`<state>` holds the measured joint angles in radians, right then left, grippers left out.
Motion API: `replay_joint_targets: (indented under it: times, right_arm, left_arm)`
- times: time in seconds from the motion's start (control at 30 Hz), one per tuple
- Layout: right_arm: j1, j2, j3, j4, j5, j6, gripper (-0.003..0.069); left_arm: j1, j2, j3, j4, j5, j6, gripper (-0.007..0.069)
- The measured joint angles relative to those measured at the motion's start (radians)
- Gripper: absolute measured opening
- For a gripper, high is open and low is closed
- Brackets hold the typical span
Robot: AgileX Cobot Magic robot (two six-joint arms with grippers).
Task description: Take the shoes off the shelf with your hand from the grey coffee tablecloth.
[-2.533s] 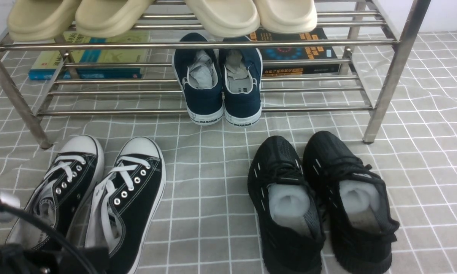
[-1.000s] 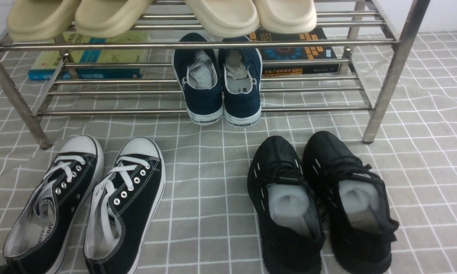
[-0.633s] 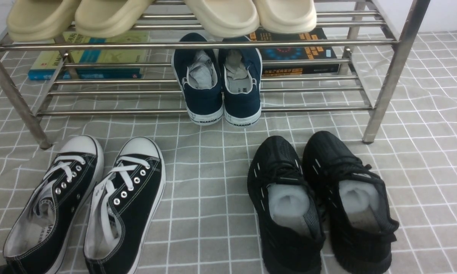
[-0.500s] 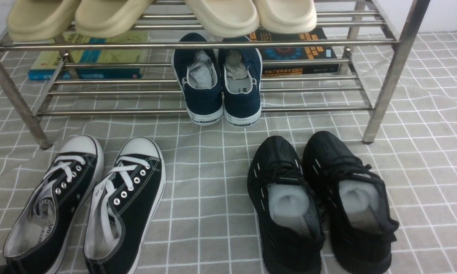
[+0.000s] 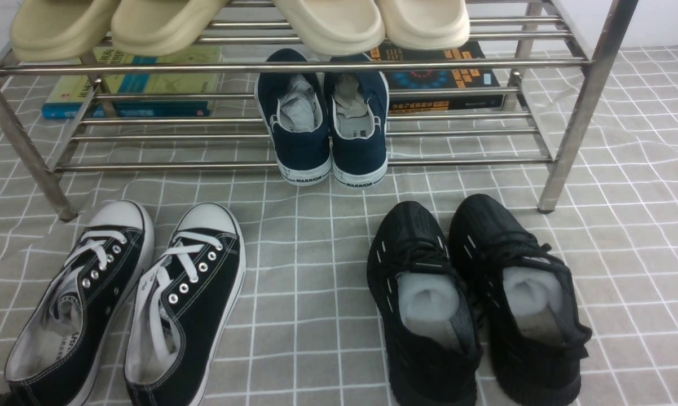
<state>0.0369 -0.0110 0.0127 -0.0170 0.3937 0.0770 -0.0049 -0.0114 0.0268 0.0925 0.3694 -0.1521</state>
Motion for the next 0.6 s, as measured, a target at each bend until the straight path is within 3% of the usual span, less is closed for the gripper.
replay_joint_targets:
  times: [0.6]
  right_arm:
    - [0.0, 0.0, 0.0, 0.0, 0.0, 0.0, 0.0238]
  left_arm:
    - [0.0, 0.0, 0.0, 0.001, 0.0, 0.0, 0.007]
